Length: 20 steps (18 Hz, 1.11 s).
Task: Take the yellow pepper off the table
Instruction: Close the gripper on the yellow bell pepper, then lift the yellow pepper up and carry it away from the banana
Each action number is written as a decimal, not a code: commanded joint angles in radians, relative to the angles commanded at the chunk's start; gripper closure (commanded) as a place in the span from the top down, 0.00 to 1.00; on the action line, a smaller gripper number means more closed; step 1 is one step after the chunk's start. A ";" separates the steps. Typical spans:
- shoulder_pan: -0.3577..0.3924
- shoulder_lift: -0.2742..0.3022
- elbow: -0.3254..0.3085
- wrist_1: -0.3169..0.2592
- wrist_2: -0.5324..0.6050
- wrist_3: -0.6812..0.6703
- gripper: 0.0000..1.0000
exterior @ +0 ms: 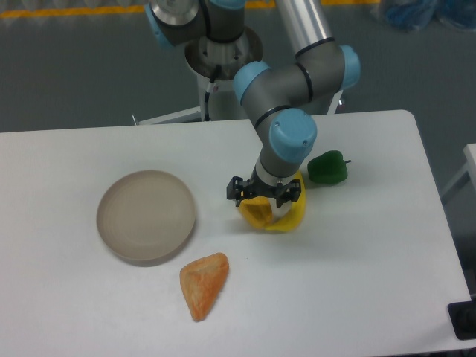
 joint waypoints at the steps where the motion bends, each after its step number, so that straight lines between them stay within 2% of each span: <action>1: -0.005 -0.002 -0.002 0.002 0.003 0.000 1.00; 5: -0.005 -0.009 -0.015 0.008 0.015 0.002 0.98; 7: -0.005 -0.009 -0.017 0.005 0.021 0.000 0.61; 8: -0.005 -0.006 -0.015 0.003 0.023 0.000 0.51; 9: -0.003 -0.003 -0.015 0.000 0.023 0.000 0.34; 10: -0.003 0.000 -0.014 0.003 0.026 0.000 0.24; 11: -0.003 0.006 -0.012 -0.003 0.035 0.003 0.06; 12: -0.002 0.011 -0.008 -0.015 0.040 0.005 0.01; 17: 0.006 0.078 0.015 -0.011 0.044 0.032 0.02; 18: 0.006 0.092 0.035 -0.011 0.060 0.049 0.02; 20: 0.030 0.095 0.127 -0.015 0.075 0.165 0.01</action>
